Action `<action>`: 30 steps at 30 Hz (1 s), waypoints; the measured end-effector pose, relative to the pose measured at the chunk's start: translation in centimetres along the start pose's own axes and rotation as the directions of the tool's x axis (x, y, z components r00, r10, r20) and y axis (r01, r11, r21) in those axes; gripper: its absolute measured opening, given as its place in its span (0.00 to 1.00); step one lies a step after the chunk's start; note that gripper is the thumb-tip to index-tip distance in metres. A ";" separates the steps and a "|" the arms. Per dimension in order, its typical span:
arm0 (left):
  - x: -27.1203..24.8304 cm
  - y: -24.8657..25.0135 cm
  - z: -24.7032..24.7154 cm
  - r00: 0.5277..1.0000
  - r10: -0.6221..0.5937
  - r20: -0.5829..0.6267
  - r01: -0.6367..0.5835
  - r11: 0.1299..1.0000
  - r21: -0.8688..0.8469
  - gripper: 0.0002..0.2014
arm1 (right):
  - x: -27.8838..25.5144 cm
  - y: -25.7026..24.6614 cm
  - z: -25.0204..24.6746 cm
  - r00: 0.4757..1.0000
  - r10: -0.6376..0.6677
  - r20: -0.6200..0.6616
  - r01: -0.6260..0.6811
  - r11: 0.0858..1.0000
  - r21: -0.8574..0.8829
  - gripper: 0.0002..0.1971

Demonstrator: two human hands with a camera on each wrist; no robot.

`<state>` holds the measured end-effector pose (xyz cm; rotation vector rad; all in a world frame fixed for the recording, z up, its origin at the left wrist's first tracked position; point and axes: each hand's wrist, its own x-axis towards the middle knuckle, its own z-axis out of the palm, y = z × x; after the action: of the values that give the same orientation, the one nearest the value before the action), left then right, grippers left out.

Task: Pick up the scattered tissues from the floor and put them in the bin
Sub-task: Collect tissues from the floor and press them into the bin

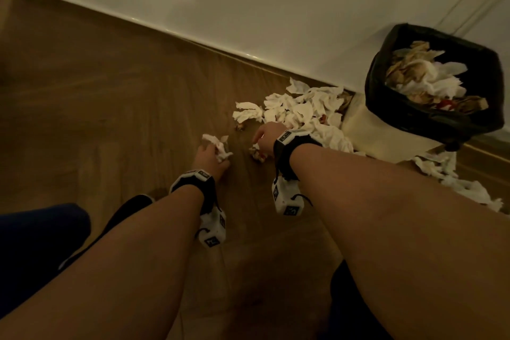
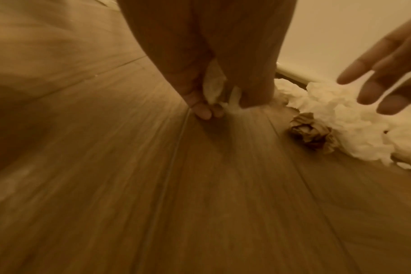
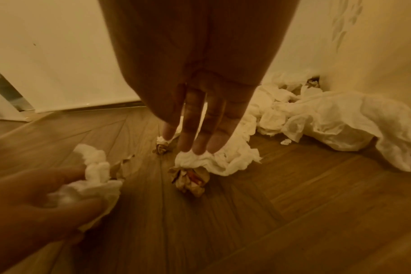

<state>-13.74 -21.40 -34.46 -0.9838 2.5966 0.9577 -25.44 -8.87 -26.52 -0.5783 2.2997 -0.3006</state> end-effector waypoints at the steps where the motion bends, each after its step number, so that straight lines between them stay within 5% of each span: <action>1: -0.2 0.0 -0.1 0.999 -0.012 -0.033 0.012 1.000 -0.012 0.30 | 0.0 -0.2 0.3 0.998 -0.017 0.068 0.018 1.000 -0.007 0.14; 3: -0.4 0.1 -0.3 0.993 -0.025 -0.114 0.024 1.000 -0.009 0.30 | 0.2 -0.7 1.3 0.984 -0.014 0.178 0.033 0.994 -0.106 0.16; 7: -0.1 0.2 -0.5 0.995 -0.030 -0.093 0.035 0.998 0.044 0.27 | 0.8 -0.7 2.8 0.988 0.043 0.147 0.002 0.957 -0.290 0.26; 12: -0.9 1.5 0.0 0.991 -0.079 -0.105 0.055 0.975 -0.215 0.28 | 1.3 -0.5 3.5 0.956 0.216 0.197 -0.138 0.927 -0.349 0.37; 14: -1.2 1.8 0.0 0.994 -0.030 -0.106 0.000 0.961 -0.276 0.30 | 1.1 -0.4 3.7 0.977 0.166 0.130 -0.103 0.914 -0.392 0.32; 17: -1.2 1.9 -0.4 0.996 0.005 -0.086 -0.016 0.993 -0.121 0.19 | 1.1 -0.4 3.8 0.978 0.177 0.111 -0.115 0.899 -0.422 0.30; 19: -1.4 1.8 -0.7 0.995 0.023 -0.094 -0.028 0.998 -0.050 0.12 | 1.3 -0.1 3.9 0.954 0.275 0.119 -0.227 0.923 -0.309 0.33; 23: -2.2 1.0 -0.8 0.994 0.081 -0.072 -0.080 0.997 0.025 0.11 | 0.6 0.9 3.9 0.973 0.233 -0.005 -0.233 0.971 -0.048 0.30; 27: -3.3 -0.1 -0.4 0.997 -0.055 -0.047 0.048 0.990 -0.134 0.11 | 0.7 0.5 3.2 0.946 0.309 0.100 -0.269 0.917 -0.294 0.28; 30: -3.9 0.0 -0.2 0.993 -0.115 -0.032 0.111 0.990 -0.092 0.15 | 0.6 0.7 3.1 0.942 0.314 0.121 -0.238 0.875 -0.421 0.32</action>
<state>-10.74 -19.49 -32.78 -1.1691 2.5158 1.0442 -23.88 -8.71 -29.31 -0.4407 2.2303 0.3622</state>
